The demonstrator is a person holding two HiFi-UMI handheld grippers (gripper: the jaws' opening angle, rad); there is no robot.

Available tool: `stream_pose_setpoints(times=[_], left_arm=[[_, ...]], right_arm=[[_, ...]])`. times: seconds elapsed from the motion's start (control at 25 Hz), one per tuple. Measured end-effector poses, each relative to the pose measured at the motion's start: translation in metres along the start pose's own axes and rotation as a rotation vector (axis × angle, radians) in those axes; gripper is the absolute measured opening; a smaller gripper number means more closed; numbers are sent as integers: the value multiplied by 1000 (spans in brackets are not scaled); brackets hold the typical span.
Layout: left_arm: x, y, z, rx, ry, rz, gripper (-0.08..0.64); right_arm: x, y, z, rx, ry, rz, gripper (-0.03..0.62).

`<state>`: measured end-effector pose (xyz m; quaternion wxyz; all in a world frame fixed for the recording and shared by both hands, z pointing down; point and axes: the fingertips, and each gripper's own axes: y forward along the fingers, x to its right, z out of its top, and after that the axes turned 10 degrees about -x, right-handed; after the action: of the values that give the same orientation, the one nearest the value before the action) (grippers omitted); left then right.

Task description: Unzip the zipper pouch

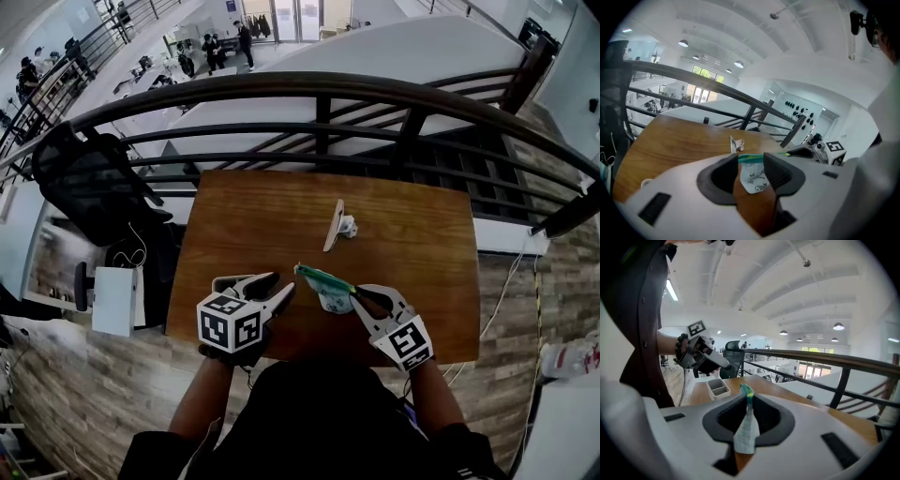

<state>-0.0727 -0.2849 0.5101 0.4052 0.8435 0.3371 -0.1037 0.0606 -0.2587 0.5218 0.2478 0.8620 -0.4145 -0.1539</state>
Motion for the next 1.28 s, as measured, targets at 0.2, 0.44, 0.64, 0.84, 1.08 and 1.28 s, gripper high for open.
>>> stream_pose_setpoints(times=[0.2, 0.44, 0.64, 0.84, 1.08, 1.28], left_arm=[[1, -6, -9, 1, -14, -6, 175], [-6, -17, -10, 52, -61, -2, 173], [-9, -29, -9, 116, -69, -6, 164], [-3, -46, -14, 172, -51, -16, 149], [6, -77, -26, 272, 8, 10, 62], [13, -97, -30, 332, 91, 24, 32]], right_arm=[[22, -5, 6, 30, 49, -79, 117], [39, -18, 9, 61, 79, -164, 140], [44, -29, 9, 87, 132, -199, 141], [34, -45, 8, 92, 146, -232, 141], [-1, -75, 4, 107, 150, -273, 129], [-29, -99, 2, 134, 196, -311, 93]])
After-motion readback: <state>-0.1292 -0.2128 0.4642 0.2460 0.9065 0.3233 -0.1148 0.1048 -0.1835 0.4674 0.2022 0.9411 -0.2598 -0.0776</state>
